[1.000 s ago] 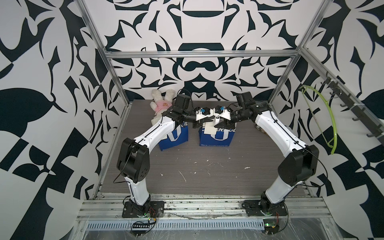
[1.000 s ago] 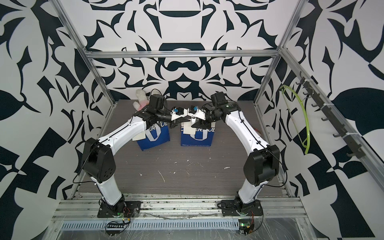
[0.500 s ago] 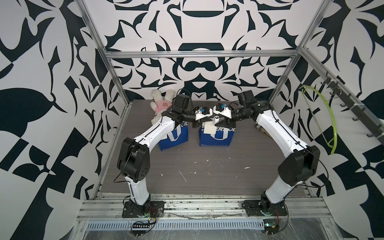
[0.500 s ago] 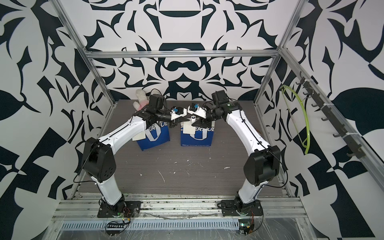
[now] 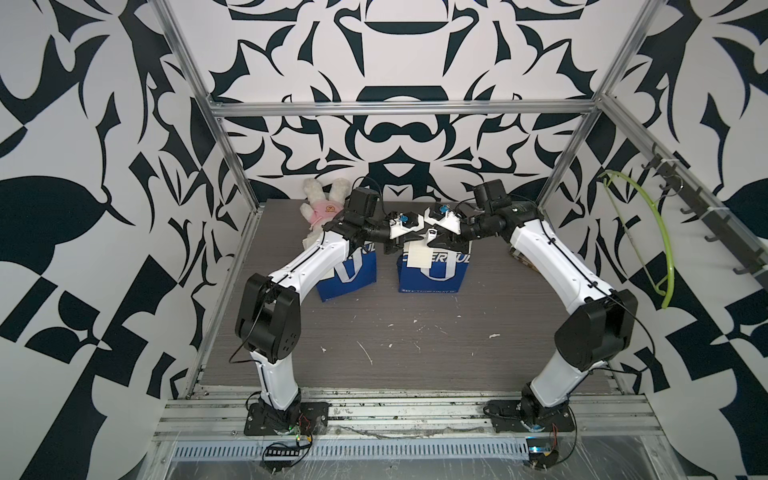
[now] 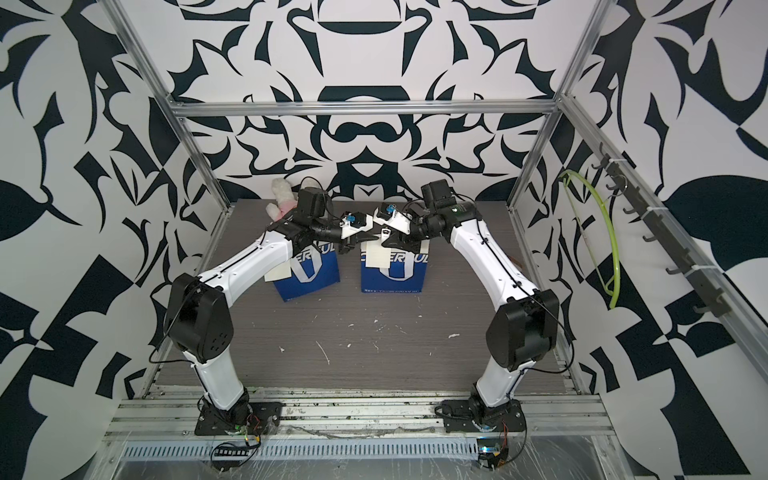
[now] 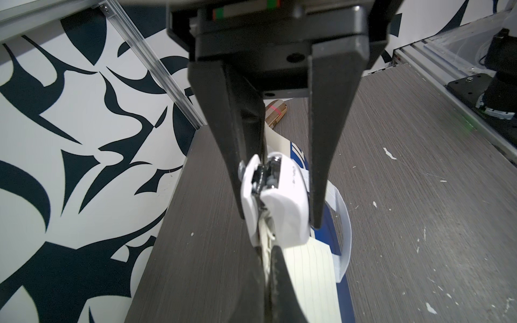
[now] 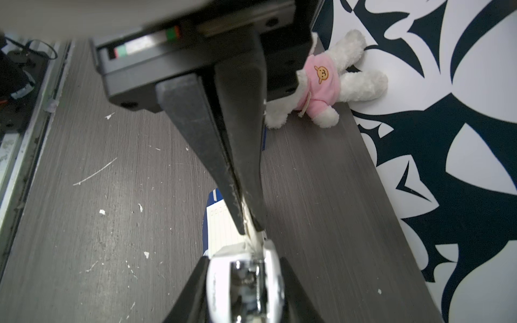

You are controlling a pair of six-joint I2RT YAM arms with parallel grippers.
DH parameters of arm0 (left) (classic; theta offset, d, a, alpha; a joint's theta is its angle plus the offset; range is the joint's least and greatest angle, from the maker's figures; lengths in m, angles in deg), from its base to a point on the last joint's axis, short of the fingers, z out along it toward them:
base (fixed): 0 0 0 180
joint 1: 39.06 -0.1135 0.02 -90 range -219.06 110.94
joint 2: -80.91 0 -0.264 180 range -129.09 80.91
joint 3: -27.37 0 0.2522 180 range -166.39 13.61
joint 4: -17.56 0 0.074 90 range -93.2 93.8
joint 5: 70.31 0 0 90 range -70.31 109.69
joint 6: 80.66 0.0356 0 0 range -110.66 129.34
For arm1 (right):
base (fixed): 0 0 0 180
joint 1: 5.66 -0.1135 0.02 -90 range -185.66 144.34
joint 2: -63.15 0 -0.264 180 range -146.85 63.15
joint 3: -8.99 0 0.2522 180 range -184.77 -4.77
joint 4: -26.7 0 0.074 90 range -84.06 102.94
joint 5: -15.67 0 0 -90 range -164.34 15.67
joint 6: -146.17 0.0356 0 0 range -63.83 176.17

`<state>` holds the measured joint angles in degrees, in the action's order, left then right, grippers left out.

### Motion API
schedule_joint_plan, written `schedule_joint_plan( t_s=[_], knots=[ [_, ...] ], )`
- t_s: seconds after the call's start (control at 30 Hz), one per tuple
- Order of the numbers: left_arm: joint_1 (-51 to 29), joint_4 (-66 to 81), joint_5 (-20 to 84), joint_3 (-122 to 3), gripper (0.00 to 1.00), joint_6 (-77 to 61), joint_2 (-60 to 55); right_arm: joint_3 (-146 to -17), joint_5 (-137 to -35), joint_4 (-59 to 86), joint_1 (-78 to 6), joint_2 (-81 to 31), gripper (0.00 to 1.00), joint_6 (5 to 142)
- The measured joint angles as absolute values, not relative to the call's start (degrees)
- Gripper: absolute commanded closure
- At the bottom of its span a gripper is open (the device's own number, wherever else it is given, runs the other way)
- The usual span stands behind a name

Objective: Staple the receipts to the bags
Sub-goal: Staple the receipt to the takeout bag, then pick up the stapler from the takeout bag.

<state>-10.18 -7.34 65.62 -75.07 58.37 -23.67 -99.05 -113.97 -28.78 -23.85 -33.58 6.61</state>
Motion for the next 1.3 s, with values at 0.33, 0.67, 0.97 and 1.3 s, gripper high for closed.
schedule_joint_plan(
  t_s=[0.33,0.67,0.97,1.3],
  knots=[
    [-10.3,-7.0,65.0,-75.1,1.00,57.8,-23.8,-87.7,-110.2,-14.1,-24.0,-25.2,0.29,25.0],
    [-10.3,-6.5,64.9,-75.1,1.00,56.1,-23.8,-85.7,-94.9,-7.7,-26.1,-17.5,0.23,47.4],
    [-10.3,-6.5,64.9,-75.1,1.00,55.6,-23.8,-80.4,-81.8,-6.5,-36.5,-17.1,0.44,58.3],
    [-10.4,-6.2,64.7,-74.9,1.00,55.6,-23.8,-80.4,-71.3,-6.9,-37.2,-18.3,0.75,64.2]
  ],
)
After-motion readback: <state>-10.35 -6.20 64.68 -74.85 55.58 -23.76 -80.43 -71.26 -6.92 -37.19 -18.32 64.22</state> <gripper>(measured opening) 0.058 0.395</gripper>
